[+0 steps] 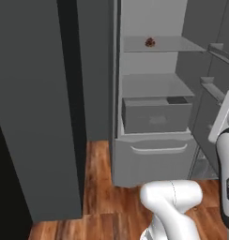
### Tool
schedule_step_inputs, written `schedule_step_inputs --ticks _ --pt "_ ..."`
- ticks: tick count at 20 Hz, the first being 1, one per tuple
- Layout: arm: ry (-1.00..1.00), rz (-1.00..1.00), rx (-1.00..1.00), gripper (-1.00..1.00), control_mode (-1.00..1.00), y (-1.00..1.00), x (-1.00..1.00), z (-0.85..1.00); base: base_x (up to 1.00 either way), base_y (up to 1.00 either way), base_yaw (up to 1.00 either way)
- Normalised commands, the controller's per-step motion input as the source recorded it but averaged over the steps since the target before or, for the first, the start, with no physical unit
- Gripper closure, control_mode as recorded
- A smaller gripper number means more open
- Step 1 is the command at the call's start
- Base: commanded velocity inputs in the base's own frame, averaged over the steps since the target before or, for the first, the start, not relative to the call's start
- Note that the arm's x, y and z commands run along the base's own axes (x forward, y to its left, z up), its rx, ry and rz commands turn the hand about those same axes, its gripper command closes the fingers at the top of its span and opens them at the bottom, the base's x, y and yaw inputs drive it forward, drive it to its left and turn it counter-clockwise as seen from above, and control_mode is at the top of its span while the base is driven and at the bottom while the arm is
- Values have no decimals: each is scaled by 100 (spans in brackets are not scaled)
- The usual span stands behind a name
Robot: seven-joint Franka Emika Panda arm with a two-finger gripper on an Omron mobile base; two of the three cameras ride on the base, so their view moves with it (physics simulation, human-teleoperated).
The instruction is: Take the cake and cupcake from the fridge and place them on the empty tray on the dining counter.
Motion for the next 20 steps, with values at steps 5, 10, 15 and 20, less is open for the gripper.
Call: schedule_step_inputs --ticks 5,10,15,20 --pt "0 0 0 -100 100 0 0 0 88 -41 -4" --pt "0 0 0 -100 100 0 0 0 100 0 -8" --pt "0 0 0 -100 100 0 0 0 100 0 -11" --pt "0 0 0 -100 100 0 0 0 100 0 -14"
